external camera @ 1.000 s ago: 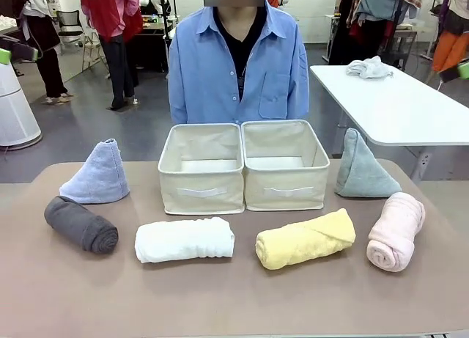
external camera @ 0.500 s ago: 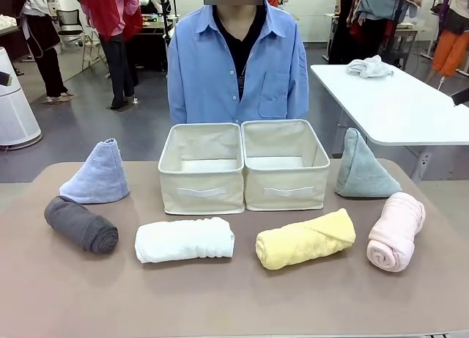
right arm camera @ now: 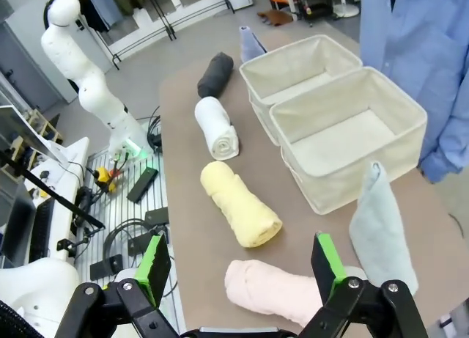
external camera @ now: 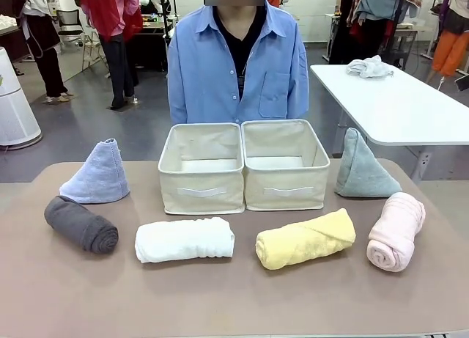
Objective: Sort the towels based on their folding style.
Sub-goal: Pick up one triangle-folded towel and place it in the left Fabric basket.
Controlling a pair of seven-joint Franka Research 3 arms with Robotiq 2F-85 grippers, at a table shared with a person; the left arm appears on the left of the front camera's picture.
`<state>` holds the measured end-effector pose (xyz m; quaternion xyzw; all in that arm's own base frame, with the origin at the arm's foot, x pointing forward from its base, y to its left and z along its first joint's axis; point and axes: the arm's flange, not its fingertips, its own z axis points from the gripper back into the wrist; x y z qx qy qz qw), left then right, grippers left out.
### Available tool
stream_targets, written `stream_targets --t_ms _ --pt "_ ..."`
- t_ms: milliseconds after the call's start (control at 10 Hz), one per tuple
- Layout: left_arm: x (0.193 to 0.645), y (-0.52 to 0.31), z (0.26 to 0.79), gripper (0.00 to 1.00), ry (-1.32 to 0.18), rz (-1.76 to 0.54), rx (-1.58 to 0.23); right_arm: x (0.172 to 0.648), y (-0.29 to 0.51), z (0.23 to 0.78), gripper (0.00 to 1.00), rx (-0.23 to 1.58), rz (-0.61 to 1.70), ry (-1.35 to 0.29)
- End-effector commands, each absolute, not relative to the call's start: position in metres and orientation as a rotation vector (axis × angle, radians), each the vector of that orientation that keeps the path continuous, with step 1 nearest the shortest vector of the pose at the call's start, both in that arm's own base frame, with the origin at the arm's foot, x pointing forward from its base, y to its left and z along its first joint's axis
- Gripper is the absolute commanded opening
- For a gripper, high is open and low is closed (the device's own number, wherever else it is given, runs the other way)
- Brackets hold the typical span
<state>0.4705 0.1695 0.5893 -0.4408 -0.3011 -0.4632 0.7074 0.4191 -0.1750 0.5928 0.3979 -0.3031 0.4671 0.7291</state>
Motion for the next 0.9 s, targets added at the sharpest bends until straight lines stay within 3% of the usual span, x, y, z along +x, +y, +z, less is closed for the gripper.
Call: stream_targets --t_ms 0,300,800 --pt "0.459 0.174 0.598 1.00 -0.689 -1.038 -0.923 0.405 -0.167 0.594 1.00 0.862 1.074 -0.734" --pt "0.443 0.177 0.616 1.00 -0.744 -1.079 -0.863 0.390 -0.153 0.611 1.00 0.823 1.138 -0.800" --pt "0.445 0.180 0.625 1.00 -0.745 -1.069 -0.900 0.391 -0.159 0.622 1.00 0.826 1.138 -0.756"
